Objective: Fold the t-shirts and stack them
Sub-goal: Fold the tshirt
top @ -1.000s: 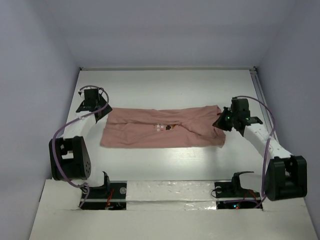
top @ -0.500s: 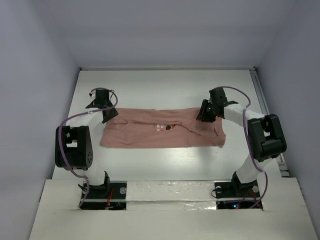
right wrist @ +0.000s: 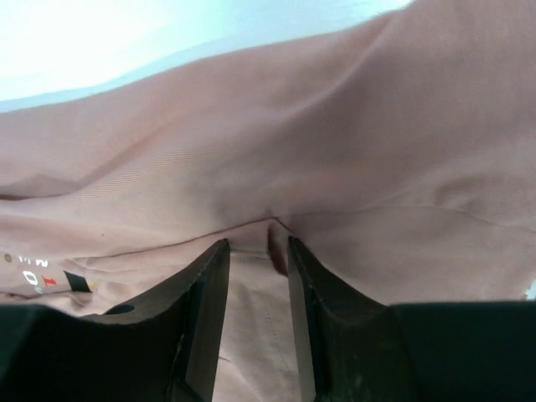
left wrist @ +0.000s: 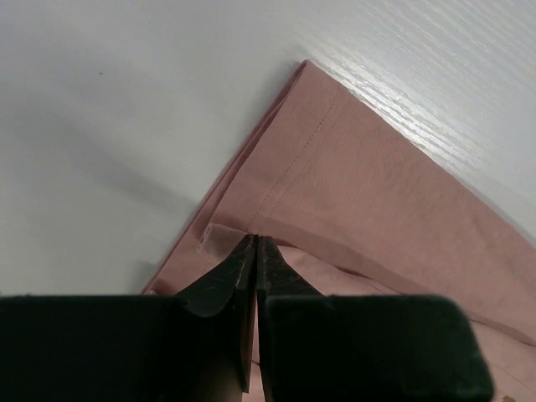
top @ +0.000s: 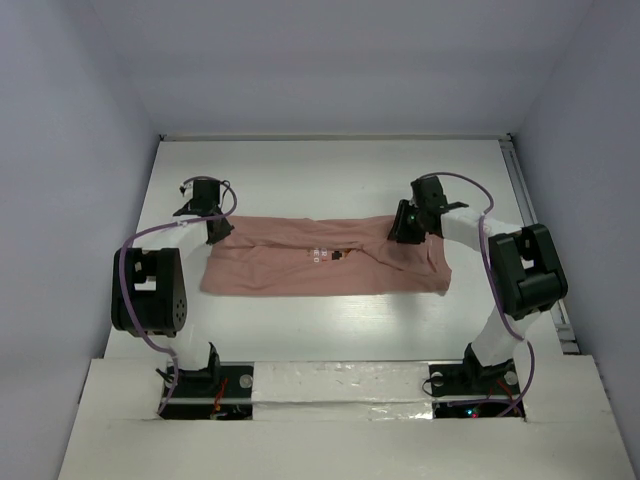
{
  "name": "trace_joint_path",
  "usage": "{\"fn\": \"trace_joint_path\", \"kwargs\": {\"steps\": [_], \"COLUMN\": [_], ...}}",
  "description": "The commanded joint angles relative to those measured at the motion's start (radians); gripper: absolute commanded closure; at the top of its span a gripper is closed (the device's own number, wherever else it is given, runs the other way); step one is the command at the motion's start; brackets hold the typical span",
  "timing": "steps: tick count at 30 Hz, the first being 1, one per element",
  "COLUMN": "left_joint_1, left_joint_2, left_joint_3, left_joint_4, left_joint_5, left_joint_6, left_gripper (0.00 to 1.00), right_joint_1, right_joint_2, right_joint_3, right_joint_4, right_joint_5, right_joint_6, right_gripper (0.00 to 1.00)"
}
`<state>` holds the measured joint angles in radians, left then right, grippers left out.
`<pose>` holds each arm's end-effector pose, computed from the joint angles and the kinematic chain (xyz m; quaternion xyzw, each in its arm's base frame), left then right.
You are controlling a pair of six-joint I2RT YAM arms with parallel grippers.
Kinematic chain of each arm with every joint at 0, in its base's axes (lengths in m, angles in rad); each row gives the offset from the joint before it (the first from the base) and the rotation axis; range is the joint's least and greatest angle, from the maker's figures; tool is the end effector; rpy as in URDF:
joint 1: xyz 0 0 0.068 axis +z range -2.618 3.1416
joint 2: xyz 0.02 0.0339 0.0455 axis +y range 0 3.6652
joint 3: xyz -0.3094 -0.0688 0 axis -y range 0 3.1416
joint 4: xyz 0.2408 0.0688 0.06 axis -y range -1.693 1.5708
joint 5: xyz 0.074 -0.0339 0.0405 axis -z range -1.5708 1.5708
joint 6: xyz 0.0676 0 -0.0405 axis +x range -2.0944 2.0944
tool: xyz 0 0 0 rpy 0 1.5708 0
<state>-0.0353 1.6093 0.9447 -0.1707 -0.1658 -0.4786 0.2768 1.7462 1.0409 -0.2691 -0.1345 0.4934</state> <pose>0.3530 -0.0013 0.2171 -0.2335 0.9006 -0.0163 0.3662 0.3587 0.1113 0.1911 0.0835 0.9503 0.1696 0.2475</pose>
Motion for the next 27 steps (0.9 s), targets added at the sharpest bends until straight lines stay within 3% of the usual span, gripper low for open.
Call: {"fn": "trace_joint_path", "kwargs": {"steps": [1,6,7,18,27], "left_joint_1": [0.005,0.005,0.005,0.005,0.005], "left_joint_2": [0.009,-0.002,-0.003,-0.038,-0.049], "left_joint_3": [0.011,0.022,0.025,0.019,0.017], "left_joint_4": [0.004,-0.001,-0.004,0.005,0.003], "left_joint_5": [-0.018,-0.029,-0.032,0.000,0.011], "left_joint_6": [0.008,0.009,0.009,-0.005,-0.005], "left_gripper": [1.00,1.00,1.00,1.00,1.00], "right_joint_1": [0.015,0.035,0.035,0.229,0.363], "right_joint_2": [0.004,-0.026,-0.039,-0.261,-0.317], "right_joint_3": [0.050,0.044,0.044,-0.108,-0.200], "right_joint_4": [0.051,0.067,0.053,-0.093,-0.140], "right_joint_5": [0.032,0.045,0.044,0.069,0.046], "right_joint_6": [-0.015,-0.027,-0.027,0.052,0.141], "right_gripper": [0.62,0.97,0.99,1.00,0.97]}}
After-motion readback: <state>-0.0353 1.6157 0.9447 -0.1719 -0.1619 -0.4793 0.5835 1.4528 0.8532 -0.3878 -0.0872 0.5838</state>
